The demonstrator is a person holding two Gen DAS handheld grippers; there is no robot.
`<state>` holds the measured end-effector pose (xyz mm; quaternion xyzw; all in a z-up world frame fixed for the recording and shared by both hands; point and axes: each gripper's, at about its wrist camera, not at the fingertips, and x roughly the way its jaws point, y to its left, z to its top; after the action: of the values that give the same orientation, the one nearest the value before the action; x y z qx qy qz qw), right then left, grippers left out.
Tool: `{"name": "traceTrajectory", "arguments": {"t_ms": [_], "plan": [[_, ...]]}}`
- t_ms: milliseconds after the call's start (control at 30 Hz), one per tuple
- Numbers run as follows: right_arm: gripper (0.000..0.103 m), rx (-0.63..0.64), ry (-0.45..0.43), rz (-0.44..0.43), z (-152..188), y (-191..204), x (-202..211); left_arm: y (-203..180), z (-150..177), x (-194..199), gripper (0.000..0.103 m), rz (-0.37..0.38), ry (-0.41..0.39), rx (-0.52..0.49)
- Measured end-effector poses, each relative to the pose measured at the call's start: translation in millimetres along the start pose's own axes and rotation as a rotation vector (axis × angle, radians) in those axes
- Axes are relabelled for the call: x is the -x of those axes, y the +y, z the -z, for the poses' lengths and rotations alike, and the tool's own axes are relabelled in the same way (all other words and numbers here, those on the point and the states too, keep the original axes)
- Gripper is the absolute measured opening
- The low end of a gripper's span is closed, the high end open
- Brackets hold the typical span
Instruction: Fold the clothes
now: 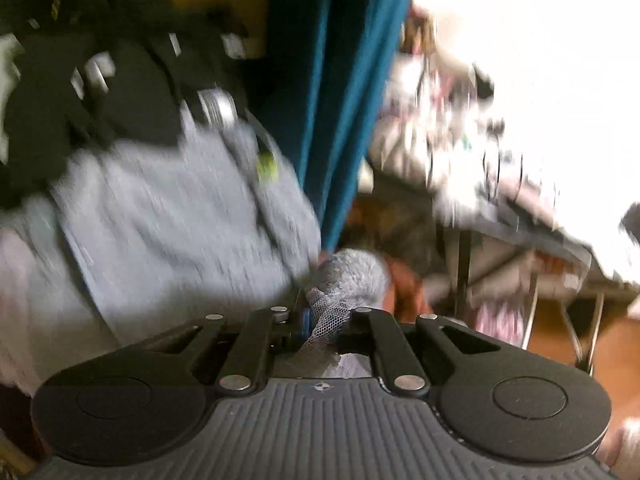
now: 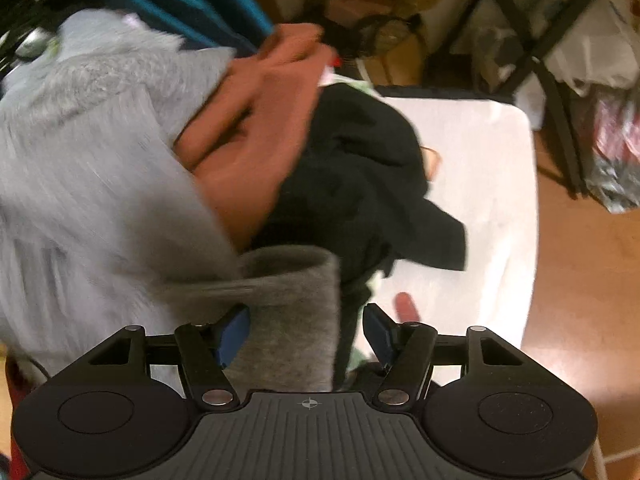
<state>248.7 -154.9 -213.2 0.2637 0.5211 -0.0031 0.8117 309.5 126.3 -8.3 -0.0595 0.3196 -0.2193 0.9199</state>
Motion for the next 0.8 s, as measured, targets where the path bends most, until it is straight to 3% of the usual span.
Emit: {"name": "traceTrajectory", "arguments": {"t_ms": [67,233,333,600,733,800], "plan": [[0.064,0.037,-0.002,-0.025,6.2,10.9,0.8,3.2,-12.1,16.9,0.01,0.014,-0.075,0.026],[0.07,0.134,-0.001,-0.083,23.6,39.1,1.4,-2.9,-27.9,35.6,0.01,0.004,-0.135,0.039],[0.073,0.192,-0.004,-0.109,33.2,54.8,2.1,-8.0,-27.9,44.8,0.01,0.007,-0.139,0.021],[0.092,0.231,-0.042,-0.147,36.5,82.4,-4.9,-11.3,-12.9,62.8,0.01,-0.01,-0.109,0.019],[0.095,0.262,-0.031,-0.16,31.6,96.1,-19.1,-13.5,-9.2,75.3,0.01,0.007,-0.113,0.018],[0.092,0.255,-0.013,-0.197,29.0,102.5,-25.0,-16.3,-9.2,84.0,0.01,0.007,-0.125,0.013]]}}
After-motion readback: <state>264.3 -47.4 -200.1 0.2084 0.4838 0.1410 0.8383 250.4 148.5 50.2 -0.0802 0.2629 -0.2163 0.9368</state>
